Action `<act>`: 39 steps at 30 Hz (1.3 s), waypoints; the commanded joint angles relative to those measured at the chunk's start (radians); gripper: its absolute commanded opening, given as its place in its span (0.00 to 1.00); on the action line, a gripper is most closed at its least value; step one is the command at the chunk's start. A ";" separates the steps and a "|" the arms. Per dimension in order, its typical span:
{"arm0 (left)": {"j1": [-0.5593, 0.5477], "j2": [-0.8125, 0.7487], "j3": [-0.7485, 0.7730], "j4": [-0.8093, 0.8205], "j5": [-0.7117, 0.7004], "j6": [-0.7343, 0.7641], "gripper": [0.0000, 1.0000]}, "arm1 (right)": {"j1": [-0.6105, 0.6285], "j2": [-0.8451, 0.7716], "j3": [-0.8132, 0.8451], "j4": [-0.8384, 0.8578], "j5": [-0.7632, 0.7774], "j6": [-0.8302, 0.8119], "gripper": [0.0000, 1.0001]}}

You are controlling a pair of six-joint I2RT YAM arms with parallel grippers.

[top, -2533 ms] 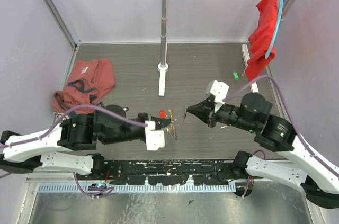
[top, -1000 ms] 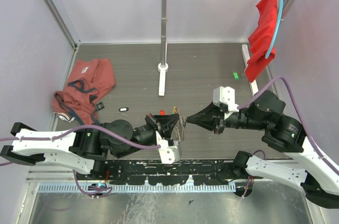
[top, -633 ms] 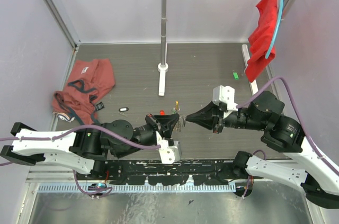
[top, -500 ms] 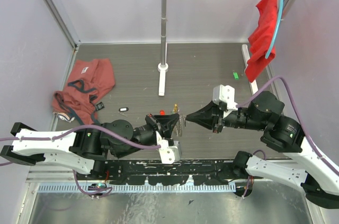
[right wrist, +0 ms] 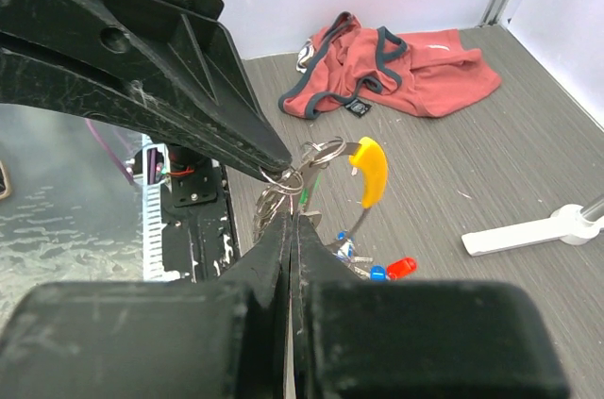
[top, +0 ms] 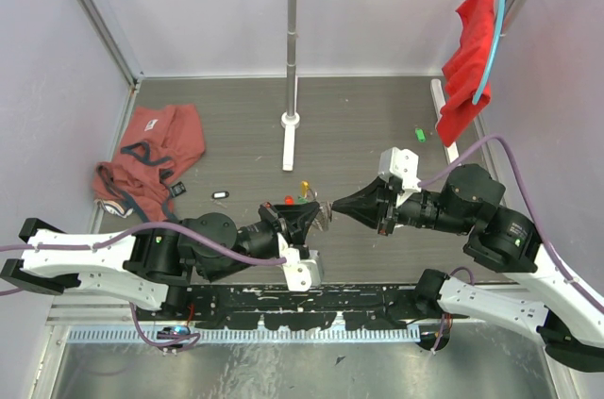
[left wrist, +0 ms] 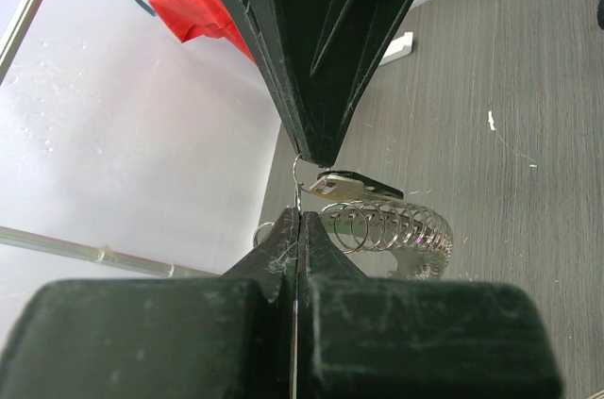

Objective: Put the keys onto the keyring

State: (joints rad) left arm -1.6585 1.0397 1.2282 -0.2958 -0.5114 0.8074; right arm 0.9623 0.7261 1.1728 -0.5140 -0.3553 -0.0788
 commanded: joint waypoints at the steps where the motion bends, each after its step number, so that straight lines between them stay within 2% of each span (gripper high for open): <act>1: -0.005 -0.018 -0.001 0.060 0.009 -0.011 0.00 | 0.004 -0.004 -0.004 0.059 0.043 0.014 0.01; 12: -0.005 -0.021 -0.007 0.076 0.023 -0.023 0.00 | 0.004 0.006 -0.006 0.064 0.053 0.023 0.02; 18: -0.005 -0.021 -0.010 0.091 0.029 -0.040 0.00 | 0.005 -0.001 -0.001 0.066 0.057 0.022 0.18; 22: -0.004 -0.030 -0.014 0.108 0.037 -0.076 0.00 | 0.004 -0.019 0.011 0.070 0.059 0.016 0.22; 39: -0.004 -0.150 -0.097 0.236 0.087 -0.413 0.00 | 0.003 -0.013 0.101 0.083 -0.071 -0.032 0.30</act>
State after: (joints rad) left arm -1.6588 0.9226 1.1484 -0.1520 -0.4568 0.5148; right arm 0.9630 0.6949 1.2186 -0.4904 -0.3607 -0.0853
